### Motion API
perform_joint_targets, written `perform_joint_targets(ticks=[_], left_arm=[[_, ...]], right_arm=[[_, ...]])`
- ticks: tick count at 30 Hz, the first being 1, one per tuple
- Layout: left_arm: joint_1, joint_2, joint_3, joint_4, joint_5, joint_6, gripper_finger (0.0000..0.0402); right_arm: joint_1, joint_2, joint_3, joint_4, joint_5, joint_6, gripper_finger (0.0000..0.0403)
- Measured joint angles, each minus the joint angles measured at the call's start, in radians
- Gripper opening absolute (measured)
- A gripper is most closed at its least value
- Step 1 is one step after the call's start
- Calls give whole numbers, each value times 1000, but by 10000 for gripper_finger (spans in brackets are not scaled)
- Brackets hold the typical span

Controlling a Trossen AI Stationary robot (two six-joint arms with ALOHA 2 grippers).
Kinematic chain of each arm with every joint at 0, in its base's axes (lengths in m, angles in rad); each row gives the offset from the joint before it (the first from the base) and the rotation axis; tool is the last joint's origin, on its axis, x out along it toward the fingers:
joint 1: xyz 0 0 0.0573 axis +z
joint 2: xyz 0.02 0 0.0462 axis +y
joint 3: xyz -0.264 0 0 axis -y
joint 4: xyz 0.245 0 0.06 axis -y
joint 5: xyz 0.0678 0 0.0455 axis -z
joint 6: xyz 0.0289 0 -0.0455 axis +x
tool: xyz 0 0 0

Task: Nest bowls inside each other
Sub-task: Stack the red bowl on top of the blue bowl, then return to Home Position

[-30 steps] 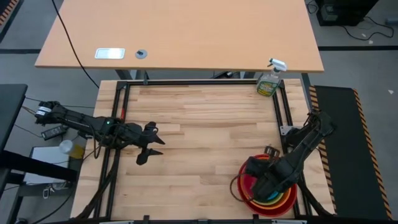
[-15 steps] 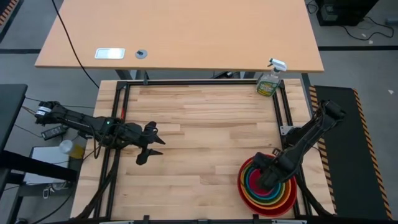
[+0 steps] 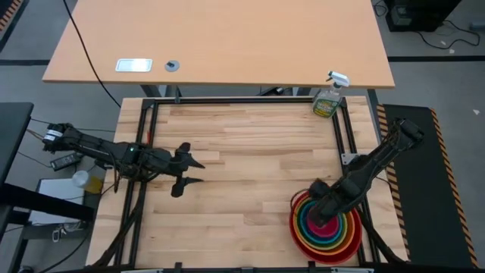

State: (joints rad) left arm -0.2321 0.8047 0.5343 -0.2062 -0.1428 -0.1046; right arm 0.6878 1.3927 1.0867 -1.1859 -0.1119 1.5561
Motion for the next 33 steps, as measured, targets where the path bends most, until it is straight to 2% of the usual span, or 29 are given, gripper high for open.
perform_joint_targets(ticks=[4, 9, 11, 14, 17, 19, 21, 25, 33], left_arm=[[0, 0, 0, 32, -39, 21, 231], [0, 0, 0, 35, -44, 31, 231], [0, 0, -1, 67, -55, 62, 231], [0, 0, -1, 128, -75, 88, 231], [-3, -18, -28, 223, -76, 122, 231], [0, -46, -70, 312, -74, 135, 231], [19, -80, -115, 365, -73, 146, 230], [74, -156, -158, 387, -74, 146, 230], [131, -307, -203, 411, -24, 132, 230]], right_arm=[[-11, -36, 87, -104, 155, 34, 190], [-17, -39, 125, -187, 194, 47, 189], [-21, -39, 125, -167, 300, 24, 189], [-23, -39, 124, -69, 547, -84, 188], [-36, -47, 124, -46, 747, -162, 182], [-50, -65, 122, -49, 826, -196, 177], [-68, -99, 105, -10, 859, -265, 173], [-102, -207, -11, 192, 900, -413, 164], [-222, -478, -448, 871, 849, -798, 149]])
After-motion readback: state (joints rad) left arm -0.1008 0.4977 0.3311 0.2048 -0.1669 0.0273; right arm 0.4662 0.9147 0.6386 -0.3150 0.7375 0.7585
